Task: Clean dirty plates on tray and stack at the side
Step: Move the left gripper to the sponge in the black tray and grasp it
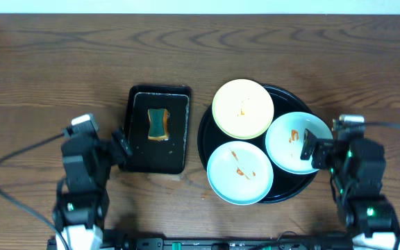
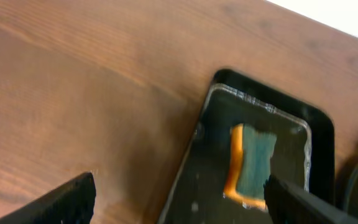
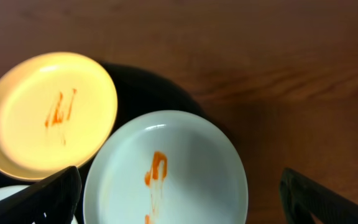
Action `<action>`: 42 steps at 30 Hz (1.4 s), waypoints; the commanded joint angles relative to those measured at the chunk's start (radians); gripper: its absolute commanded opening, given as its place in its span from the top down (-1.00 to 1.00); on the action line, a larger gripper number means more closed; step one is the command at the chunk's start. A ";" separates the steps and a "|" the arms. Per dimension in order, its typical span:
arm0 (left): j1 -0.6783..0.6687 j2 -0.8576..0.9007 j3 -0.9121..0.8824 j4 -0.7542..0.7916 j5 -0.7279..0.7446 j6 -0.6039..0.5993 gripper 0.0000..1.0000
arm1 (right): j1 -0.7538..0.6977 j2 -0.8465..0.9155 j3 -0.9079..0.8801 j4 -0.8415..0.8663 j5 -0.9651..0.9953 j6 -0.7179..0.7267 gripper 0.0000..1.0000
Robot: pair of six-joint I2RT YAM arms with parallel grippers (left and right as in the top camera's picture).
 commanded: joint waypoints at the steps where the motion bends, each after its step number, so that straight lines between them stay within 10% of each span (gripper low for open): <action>1: 0.002 0.132 0.153 -0.092 0.054 0.031 -0.75 | -0.009 0.111 0.113 -0.069 -0.010 0.012 -0.99; 10: 0.002 0.433 0.463 -0.386 0.058 0.043 -0.75 | -0.009 0.275 0.262 -0.201 -0.005 -0.003 -0.98; 42: -0.251 0.689 0.500 -0.150 0.008 0.167 -0.95 | -0.008 0.271 0.262 -0.198 -0.001 -0.018 -0.99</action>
